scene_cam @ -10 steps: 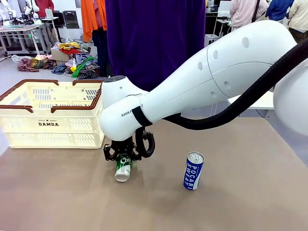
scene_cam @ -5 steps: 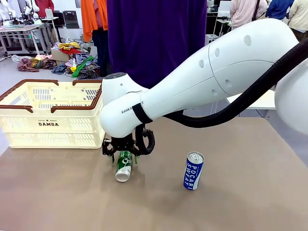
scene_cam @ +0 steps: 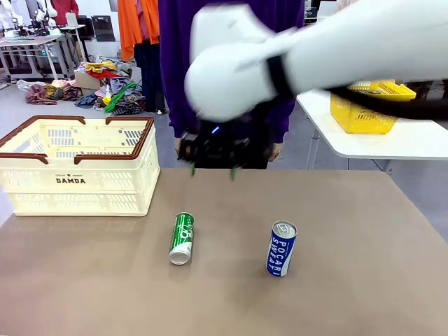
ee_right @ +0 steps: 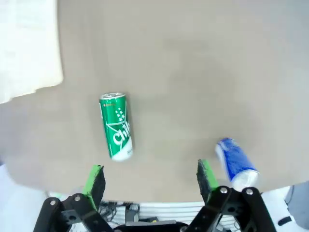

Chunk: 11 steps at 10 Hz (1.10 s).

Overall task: Place the drinks into the Shopping basket.
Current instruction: Pick up one drink and place it into the Shopping basket.

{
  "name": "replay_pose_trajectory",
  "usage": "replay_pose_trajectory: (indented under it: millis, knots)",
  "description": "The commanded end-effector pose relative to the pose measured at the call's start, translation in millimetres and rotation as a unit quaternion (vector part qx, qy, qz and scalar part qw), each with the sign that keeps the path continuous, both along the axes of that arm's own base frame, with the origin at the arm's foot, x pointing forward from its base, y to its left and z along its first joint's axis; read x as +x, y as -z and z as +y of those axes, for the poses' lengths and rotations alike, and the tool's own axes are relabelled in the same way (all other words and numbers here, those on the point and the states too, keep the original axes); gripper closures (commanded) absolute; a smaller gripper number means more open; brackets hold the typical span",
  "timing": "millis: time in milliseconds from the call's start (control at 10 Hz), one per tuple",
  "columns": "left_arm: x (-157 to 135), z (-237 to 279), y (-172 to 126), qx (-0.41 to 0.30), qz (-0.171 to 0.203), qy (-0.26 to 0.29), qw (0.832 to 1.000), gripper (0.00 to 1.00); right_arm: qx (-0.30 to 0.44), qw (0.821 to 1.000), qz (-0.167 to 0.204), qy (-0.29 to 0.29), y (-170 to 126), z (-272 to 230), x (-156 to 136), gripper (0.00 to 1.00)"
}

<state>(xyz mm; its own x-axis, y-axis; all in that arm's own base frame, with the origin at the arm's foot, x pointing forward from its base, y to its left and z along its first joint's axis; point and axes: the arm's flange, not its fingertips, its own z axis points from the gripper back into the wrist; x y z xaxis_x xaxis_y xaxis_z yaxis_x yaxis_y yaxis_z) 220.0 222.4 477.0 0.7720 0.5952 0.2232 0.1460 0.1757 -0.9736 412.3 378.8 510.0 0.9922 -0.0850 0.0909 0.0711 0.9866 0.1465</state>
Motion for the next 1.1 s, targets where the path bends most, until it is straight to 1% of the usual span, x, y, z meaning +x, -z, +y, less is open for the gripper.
replay_pose_trajectory:
  millis: [0, 100, 200, 300, 400, 500, 600, 700, 800, 1000]
  knots:
    - [-3.3, 0.8, -0.5, 0.005, -0.002, 0.008, 1.000, 0.00, 0.167, 0.984, -0.005, -0.057, -11.5, -105.2, -26.3, 0.00]
    - [-3.3, 0.8, -0.5, 0.005, -0.002, 0.008, 1.000, 0.00, 0.247, 0.968, -0.023, -0.044, -14.1, -155.8, -37.0, 0.00]
    - [-3.3, 0.8, -0.5, 0.005, -0.002, 0.008, 1.000, 0.00, 0.324, 0.943, -0.044, -0.068, -7.4, -192.5, -47.3, 0.00]
    - [-3.3, 0.8, -0.5, 0.005, -0.002, 0.008, 1.000, 0.00, 0.392, 0.915, -0.059, -0.071, 4.3, -229.0, -62.9, 0.00]
    - [-3.3, 0.8, -0.5, 0.005, -0.002, 0.008, 1.000, 0.00, 0.475, 0.870, -0.104, -0.081, 16.8, -264.7, -85.9, 0.00]
    - [-3.3, 0.8, -0.5, 0.005, -0.002, 0.008, 1.000, 0.00, 0.534, 0.832, -0.141, -0.056, 28.3, -297.9, -117.9, 0.00]
    - [-3.3, 0.8, -0.5, 0.005, -0.002, 0.008, 1.000, 0.00, 0.570, 0.806, -0.157, -0.028, 33.8, -317.5, -142.4, 0.00]
    - [-3.3, 0.8, -0.5, 0.005, -0.002, 0.008, 1.000, 0.00, 0.495, 0.862, -0.022, 0.111, 31.6, -301.6, -131.8, 0.00]
    - [-3.3, 0.8, -0.5, 0.005, -0.002, 0.008, 1.000, 0.00, 0.508, 0.847, -0.152, -0.019, 2.5, -299.6, -97.0, 0.00]
    - [-3.3, 0.8, -0.5, 0.005, -0.002, 0.008, 1.000, 0.00, 0.508, 0.847, -0.152, -0.019, 2.5, -299.6, -97.0, 0.00]
